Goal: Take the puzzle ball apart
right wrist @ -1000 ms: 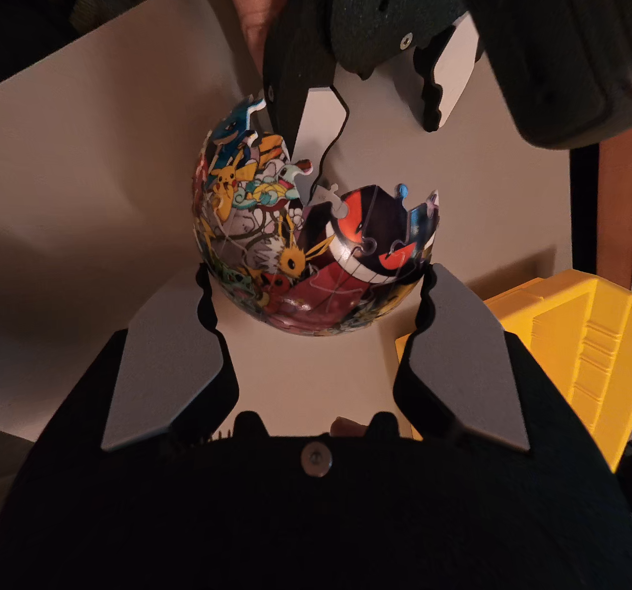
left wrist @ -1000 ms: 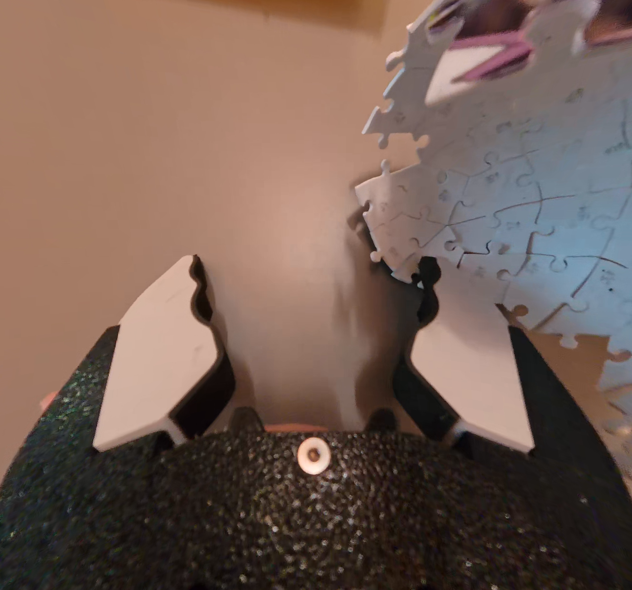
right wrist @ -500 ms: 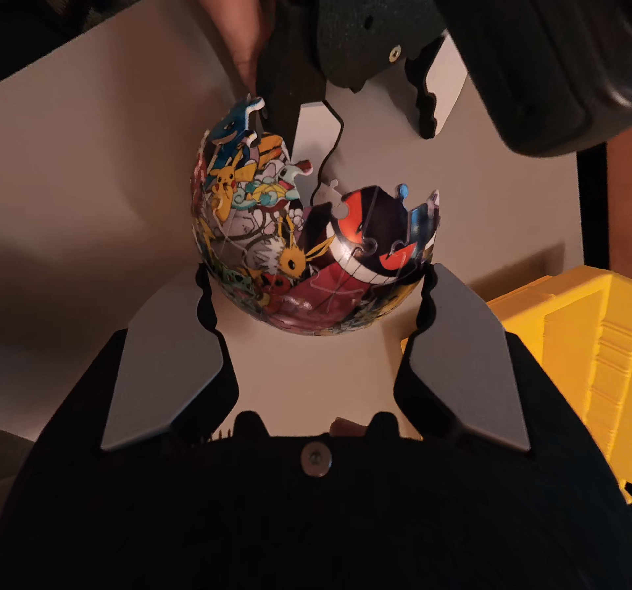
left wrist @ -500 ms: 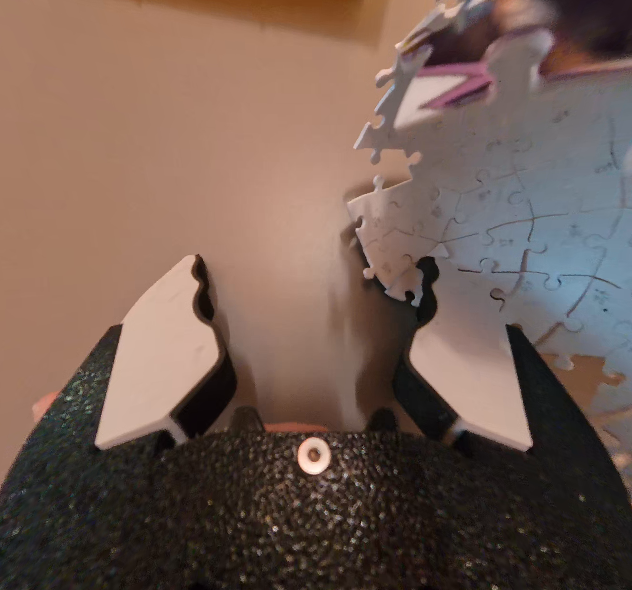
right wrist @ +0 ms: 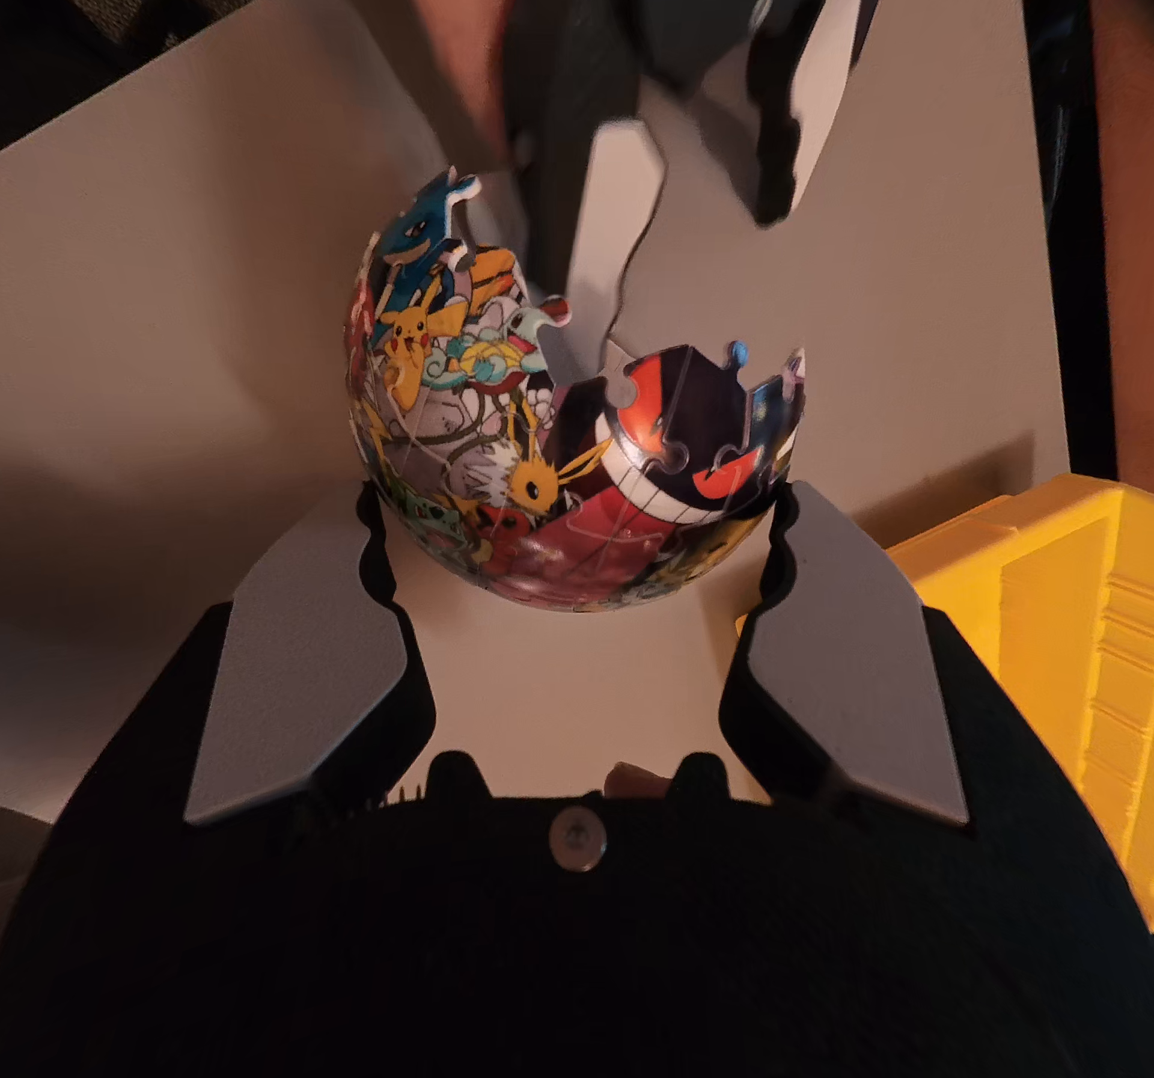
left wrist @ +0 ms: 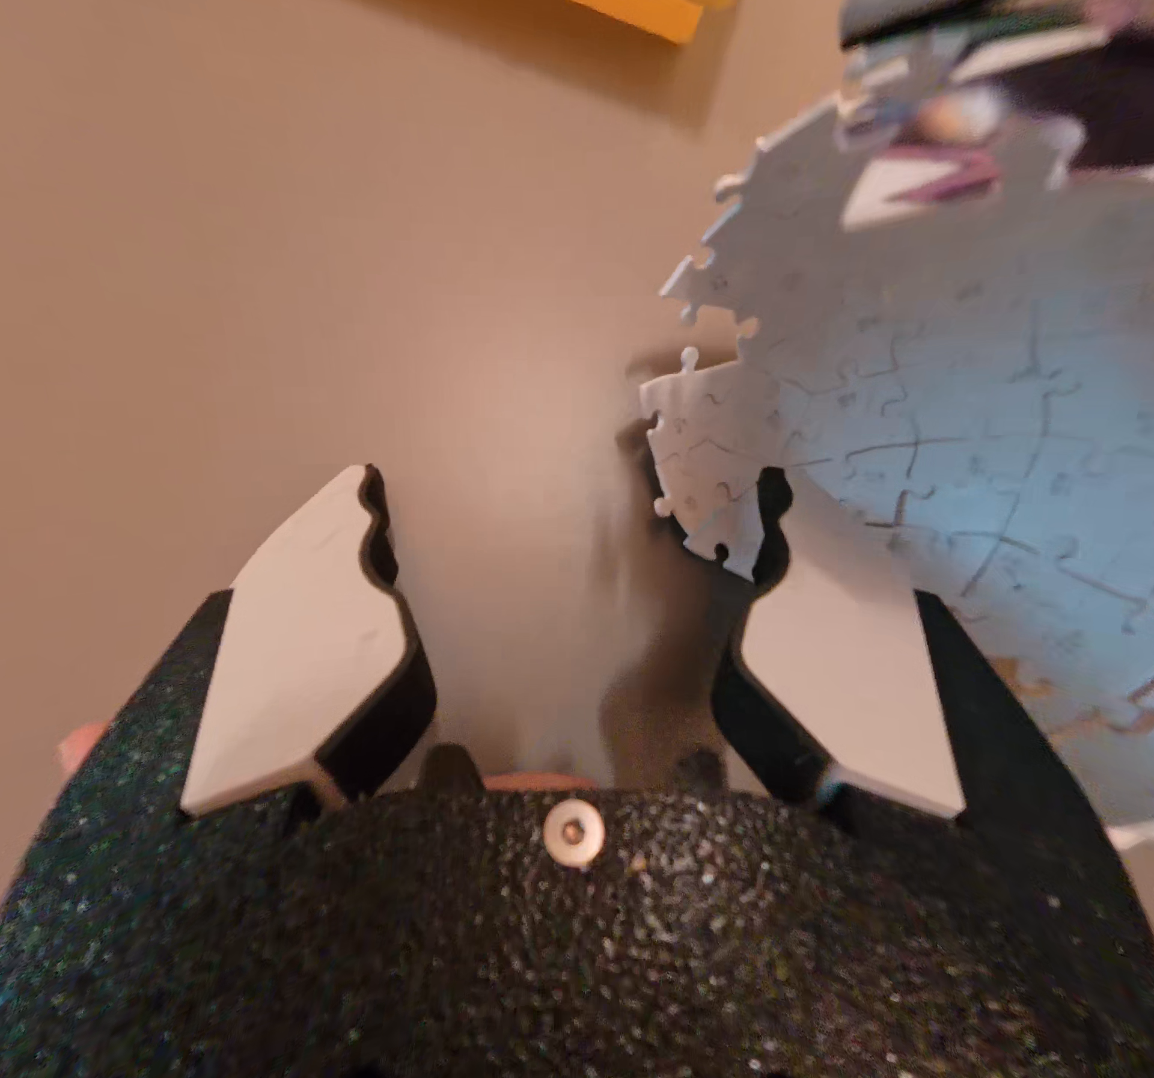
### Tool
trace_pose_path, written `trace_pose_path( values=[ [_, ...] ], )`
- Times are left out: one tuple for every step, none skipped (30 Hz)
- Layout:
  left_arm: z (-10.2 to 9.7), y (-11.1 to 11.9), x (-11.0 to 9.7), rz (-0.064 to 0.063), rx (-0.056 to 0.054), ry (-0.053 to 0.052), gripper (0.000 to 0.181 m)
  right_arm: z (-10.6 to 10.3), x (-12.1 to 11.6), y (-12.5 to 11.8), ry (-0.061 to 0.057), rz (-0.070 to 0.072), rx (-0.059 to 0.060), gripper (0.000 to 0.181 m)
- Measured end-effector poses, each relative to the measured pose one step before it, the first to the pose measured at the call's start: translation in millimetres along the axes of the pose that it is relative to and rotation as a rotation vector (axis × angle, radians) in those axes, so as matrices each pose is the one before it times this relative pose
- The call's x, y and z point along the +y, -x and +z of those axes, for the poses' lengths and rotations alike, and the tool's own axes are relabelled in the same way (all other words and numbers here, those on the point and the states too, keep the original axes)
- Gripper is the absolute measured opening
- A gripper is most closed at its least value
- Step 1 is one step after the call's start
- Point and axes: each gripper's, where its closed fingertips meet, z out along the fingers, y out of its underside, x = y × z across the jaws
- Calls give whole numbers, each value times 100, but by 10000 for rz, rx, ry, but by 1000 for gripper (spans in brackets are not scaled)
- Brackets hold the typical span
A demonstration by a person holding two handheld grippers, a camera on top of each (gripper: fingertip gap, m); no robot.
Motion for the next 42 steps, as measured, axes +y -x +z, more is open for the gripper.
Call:
trace_pose_path(
  values=[
    [-279,448,-23,-380,-48,-29,111,-36,35,12,58,16,45,117],
    [-253,782,64,-189,-240,-1,111,-22,34,47,74,-38,52,117],
    [-237,818,27,103,-283,-38,110,-8,1,47,77,-47,54,117],
    [-283,844,-136,339,-365,-145,109,-8,-25,36,68,-54,51,117],
    [-304,564,-480,431,-291,-367,109,-2,-47,30,46,-54,45,117],
    [-292,-330,-709,473,232,-580,109,14,-78,30,20,-34,30,117],
    [-261,-1009,-656,306,697,-619,111,16,-87,15,-4,-12,24,117],
    [-173,-791,-514,-5,582,-452,112,16,-62,12,6,-8,29,117],
    [-103,-310,-322,-248,314,-205,113,11,-65,38,-7,-7,38,117],
    [-63,97,-104,-289,79,-38,113,18,-40,40,-12,3,40,117],
    [-41,543,-12,-231,-231,-15,113,6,-4,44,-7,2,41,117],
    [22,593,206,47,-321,103,127,1,8,20,-9,-1,39,117],
    [88,597,498,304,-391,289,145,-22,36,16,-6,7,31,117],
    [135,324,548,417,-281,342,145,-14,50,13,-8,23,17,117],
    [148,-168,415,498,21,236,145,-12,42,-9,-11,24,10,117],
    [68,-347,215,467,153,72,145,-4,35,6,-11,15,5,117],
    [-79,-251,47,313,171,-55,145,-12,6,9,-18,-1,8,117],
    [-283,-251,-114,175,275,-159,145,-10,-7,17,-9,-18,13,117],
    [-469,-65,-251,115,244,-266,145,-7,14,33,3,-33,12,117],
    [-546,691,-314,-112,-215,-343,145,-18,46,19,20,-28,17,117],
    [-447,1039,-225,-430,-409,-238,145,-19,68,14,28,-38,23,117],
    [-233,292,-34,-414,105,12,145,-26,41,12,18,-29,19,117],
    [-86,-245,183,-262,358,253,145,-10,13,0,-11,13,8,117],
    [73,-106,233,-215,12,369,145,10,-6,4,-11,30,5,117],
    [209,26,240,-169,-324,362,145,-1,-25,18,-15,-4,14,117],
    [324,-87,332,-153,-389,429,145,-15,-24,24,-8,-23,21,117],
    [380,-527,235,-4,-95,379,145,0,-2,23,7,-14,17,117],
    [385,-564,75,39,-37,193,145,-10,29,21,3,0,12,117],
    [378,24,233,-135,-387,289,145,8,6,7,-26,13,4,117],
    [391,208,594,-144,-466,536,145,4,6,1,-43,35,-2,117],
    [346,215,772,-28,-399,633,145,12,-11,-2,-48,41,-2,118],
    [249,238,493,29,-342,417,145,37,13,9,-29,34,-4,118],
    [99,29,25,12,-146,62,145,23,10,3,-19,18,16,118],
    [-19,-264,-173,-36,96,-99,145,-2,-42,10,-34,-8,21,118],
    [9,-116,-34,-74,24,4,145,-5,8,21,14,-15,19,118],
    [48,-104,48,-49,29,68,145,-1,30,16,43,-27,17,118],
    [68,-323,-3,-22,184,9,145,-16,7,17,23,-22,10,118],
    [30,-213,-34,-91,123,-17,145,-4,20,6,21,-1,-1,118],
    [-6,68,-25,-96,-54,6,145,-9,2,-8,12,0,-9,118],
    [19,51,-88,-21,-57,-21,145,6,7,0,-1,-1,-16,118],
    [70,-1,-77,-19,-31,-26,145,15,-20,-27,-15,16,-27,118],
    [109,-69,-17,-56,1,18,145,31,-44,-16,-33,21,-40,118]
  ],
)
